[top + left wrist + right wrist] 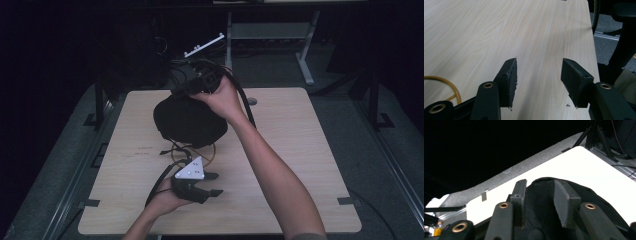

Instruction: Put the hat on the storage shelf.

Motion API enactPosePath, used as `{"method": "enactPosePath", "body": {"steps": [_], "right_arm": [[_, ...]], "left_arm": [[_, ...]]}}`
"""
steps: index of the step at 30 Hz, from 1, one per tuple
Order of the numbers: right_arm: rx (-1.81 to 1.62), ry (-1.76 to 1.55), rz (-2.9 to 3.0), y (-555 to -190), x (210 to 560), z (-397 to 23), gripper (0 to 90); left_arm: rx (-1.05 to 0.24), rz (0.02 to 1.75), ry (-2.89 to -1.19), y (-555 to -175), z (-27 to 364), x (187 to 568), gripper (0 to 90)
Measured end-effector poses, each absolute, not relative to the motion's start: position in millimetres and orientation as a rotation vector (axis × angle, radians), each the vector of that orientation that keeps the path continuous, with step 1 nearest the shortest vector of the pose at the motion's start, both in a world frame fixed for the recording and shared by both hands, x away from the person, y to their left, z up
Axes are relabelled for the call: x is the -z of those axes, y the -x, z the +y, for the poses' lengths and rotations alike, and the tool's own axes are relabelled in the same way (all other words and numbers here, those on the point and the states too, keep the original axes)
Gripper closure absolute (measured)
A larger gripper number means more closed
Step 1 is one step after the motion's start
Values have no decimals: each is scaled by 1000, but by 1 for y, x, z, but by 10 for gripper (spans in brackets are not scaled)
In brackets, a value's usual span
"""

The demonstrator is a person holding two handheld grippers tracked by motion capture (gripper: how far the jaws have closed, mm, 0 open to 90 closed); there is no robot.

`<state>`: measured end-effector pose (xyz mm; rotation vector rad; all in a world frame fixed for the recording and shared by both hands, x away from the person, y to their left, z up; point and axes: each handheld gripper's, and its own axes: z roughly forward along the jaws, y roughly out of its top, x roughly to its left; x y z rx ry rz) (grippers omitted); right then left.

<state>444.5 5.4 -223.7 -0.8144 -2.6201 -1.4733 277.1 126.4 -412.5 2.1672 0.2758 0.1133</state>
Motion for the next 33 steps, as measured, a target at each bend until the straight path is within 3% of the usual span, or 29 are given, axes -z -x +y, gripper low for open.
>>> {"method": "enactPosePath", "body": {"steps": [33], "right_arm": [[1556, 968, -2522, -440, 242, -87, 388]], "left_arm": [[-151, 344, -2169, -278, 124, 416, 290]]}}
